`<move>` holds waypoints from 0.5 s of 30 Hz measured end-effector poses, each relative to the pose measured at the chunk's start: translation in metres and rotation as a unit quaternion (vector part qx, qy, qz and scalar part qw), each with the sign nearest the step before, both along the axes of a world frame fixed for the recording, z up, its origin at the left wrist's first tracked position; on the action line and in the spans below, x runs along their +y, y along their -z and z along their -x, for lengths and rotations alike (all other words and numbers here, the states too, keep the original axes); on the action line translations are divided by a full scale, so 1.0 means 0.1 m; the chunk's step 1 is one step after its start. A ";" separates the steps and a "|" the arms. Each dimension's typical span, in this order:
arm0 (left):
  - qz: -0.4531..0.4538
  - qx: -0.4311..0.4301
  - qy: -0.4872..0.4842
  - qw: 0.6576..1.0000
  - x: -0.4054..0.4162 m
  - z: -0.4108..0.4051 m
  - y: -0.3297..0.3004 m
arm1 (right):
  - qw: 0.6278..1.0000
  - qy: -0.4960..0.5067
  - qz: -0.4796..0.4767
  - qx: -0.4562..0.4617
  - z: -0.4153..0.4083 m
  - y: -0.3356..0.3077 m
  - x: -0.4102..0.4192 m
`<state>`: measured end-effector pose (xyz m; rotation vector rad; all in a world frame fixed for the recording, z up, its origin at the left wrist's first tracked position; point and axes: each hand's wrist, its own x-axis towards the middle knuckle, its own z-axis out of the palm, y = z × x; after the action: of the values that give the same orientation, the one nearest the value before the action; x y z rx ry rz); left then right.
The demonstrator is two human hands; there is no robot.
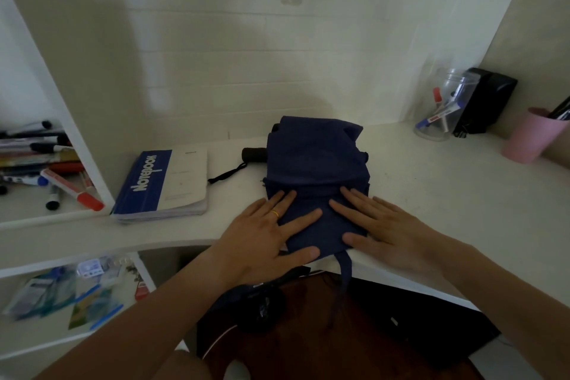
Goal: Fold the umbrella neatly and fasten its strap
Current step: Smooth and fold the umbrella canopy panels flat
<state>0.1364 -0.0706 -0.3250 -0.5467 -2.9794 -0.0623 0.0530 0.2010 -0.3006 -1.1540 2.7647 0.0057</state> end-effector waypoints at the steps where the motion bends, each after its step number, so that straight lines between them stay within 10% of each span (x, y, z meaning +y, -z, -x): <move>1: 0.000 0.001 -0.004 1.000 -0.02 0.00 -0.01 | 1.000 0.000 -0.005 0.003 0.01 -0.01 0.01; 7: -0.059 0.006 -0.023 0.998 -0.02 0.02 0.00 | 0.994 0.041 0.102 -0.021 0.00 -0.18 0.00; 11: -0.049 0.020 -0.023 0.998 -0.03 0.02 0.06 | 0.855 0.231 0.459 0.069 0.29 -0.61 -0.19; 15: -0.050 0.024 -0.018 0.998 -0.02 0.00 0.05 | 0.806 0.328 0.473 -0.135 0.62 -0.89 -0.44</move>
<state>0.1362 -0.0725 -0.3297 -0.4748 -2.9191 -0.1896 -0.0087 0.1567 -0.2114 -0.1327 2.6972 -1.5984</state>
